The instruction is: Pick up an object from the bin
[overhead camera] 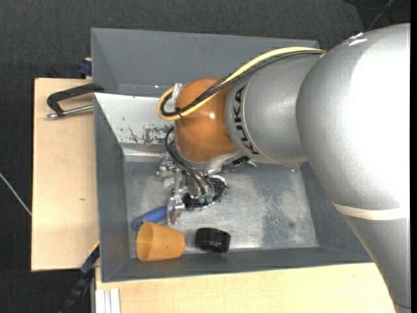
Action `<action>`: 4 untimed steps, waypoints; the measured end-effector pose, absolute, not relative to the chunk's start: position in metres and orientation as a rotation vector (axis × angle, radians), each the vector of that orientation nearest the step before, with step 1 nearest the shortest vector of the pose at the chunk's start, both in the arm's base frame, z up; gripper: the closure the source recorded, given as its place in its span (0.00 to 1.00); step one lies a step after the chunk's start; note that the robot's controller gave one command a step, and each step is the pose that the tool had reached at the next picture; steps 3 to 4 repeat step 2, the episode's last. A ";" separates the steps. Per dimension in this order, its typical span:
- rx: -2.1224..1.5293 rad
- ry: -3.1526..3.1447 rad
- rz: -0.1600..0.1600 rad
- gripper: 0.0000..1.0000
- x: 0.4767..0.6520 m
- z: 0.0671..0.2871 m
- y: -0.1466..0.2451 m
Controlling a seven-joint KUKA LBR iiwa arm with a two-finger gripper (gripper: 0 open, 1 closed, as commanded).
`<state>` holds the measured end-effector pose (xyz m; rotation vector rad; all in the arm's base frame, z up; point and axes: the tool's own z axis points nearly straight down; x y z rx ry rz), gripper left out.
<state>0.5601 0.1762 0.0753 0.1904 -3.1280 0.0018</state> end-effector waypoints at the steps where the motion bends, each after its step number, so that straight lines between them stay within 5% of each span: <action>1: 0.188 -3.144 -0.007 1.00 0.562 0.075 0.177; 2: 0.263 -3.143 -0.005 1.00 0.553 0.213 0.166; 4: 0.263 -3.143 -0.005 1.00 0.553 0.213 0.166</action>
Offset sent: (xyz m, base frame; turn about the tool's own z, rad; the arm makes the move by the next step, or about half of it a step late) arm 0.0000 0.0000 0.0000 0.0000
